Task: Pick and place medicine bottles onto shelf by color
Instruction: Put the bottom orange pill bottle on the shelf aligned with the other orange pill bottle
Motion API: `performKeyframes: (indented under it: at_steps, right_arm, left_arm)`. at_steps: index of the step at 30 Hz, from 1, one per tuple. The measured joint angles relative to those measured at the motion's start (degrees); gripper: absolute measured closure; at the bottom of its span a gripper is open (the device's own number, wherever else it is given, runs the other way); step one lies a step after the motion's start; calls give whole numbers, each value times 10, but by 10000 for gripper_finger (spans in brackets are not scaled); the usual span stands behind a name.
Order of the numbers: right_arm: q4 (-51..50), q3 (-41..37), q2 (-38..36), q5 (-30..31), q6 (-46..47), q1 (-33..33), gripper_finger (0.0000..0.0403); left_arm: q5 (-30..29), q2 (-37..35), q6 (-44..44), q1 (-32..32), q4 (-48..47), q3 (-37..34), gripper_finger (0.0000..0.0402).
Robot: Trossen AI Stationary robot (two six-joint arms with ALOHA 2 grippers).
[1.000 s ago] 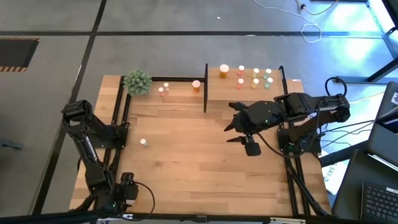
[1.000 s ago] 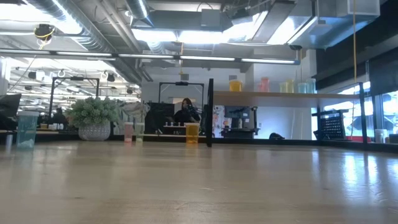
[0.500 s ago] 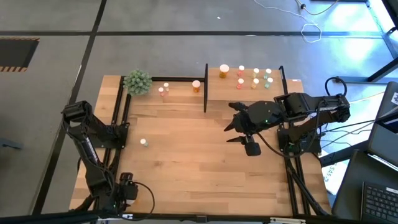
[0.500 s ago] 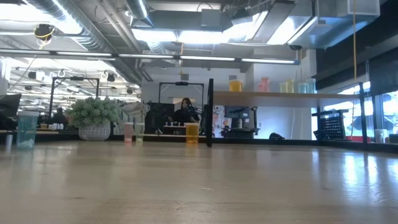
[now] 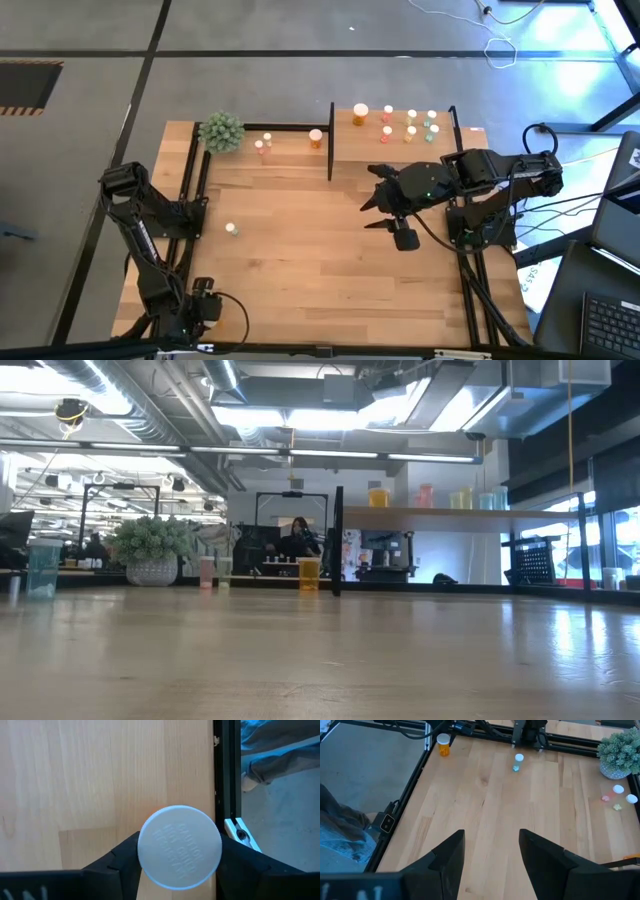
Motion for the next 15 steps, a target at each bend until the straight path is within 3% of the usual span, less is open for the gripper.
performKeyframes:
  at_steps: [15]
  right_arm:
    - [0, 0, 0, 0, -1, 0, 212]
  left_arm:
    - [2, -16, -91, 60, -1, 0, 201]
